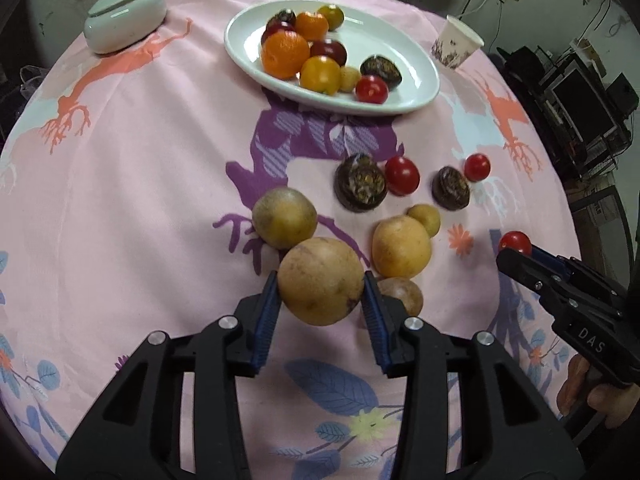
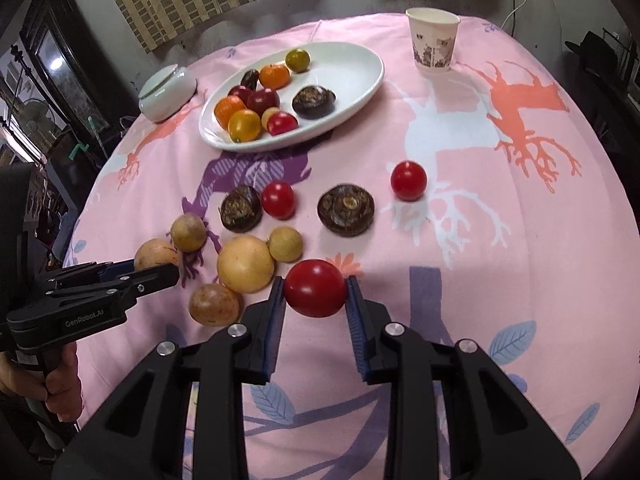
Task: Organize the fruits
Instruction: 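Place the passion fruit on the plate with the left tool while the right tool places the tomato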
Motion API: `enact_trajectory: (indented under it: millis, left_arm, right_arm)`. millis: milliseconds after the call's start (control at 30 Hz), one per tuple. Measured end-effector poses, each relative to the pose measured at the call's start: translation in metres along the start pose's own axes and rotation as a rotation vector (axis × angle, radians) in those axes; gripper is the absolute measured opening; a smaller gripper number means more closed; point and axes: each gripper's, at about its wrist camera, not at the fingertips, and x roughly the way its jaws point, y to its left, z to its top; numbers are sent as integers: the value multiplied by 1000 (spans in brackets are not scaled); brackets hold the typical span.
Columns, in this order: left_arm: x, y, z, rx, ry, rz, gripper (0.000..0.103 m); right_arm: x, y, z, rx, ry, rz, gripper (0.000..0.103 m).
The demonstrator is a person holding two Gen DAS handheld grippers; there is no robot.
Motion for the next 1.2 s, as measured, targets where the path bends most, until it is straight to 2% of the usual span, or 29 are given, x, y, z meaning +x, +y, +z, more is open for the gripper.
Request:
enact_trajectory:
  millis: [167, 333, 433, 667, 867, 933, 967, 1000, 1133, 1200]
  left_arm:
    - [-36, -1, 30, -7, -114, -30, 41]
    - [-39, -6, 67, 2, -174, -23, 41]
    - [-24, -6, 88, 7, -186, -17, 41]
    - [14, 11, 127, -27, -168, -6, 41]
    - [41, 19, 144, -60, -149, -8, 41]
    - [48, 23, 148, -98, -146, 2, 42]
    - [49, 25, 150, -114, -155, 9, 45]
    - [49, 25, 152, -119, -164, 13, 51]
    - [38, 28, 157, -129, -215, 36, 66]
    - [29, 30, 157, -125, -230, 44, 66]
  right_arm:
    - [-14, 19, 30, -20, -105, 26, 30]
    - [-11, 42, 63, -83, -202, -12, 30]
    - [6, 55, 78, -115, -235, -54, 30]
    - [61, 61, 104, -160, -187, -99, 30]
    - [86, 64, 114, -259, -258, -203, 31]
    - [94, 67, 117, -299, -266, -254, 43]
    - [96, 68, 118, -312, -280, -281, 51]
    - [95, 68, 119, -317, -295, -281, 54]
    - [86, 64, 119, -320, -319, -266, 55]
    - [82, 59, 117, -305, -307, -256, 55]
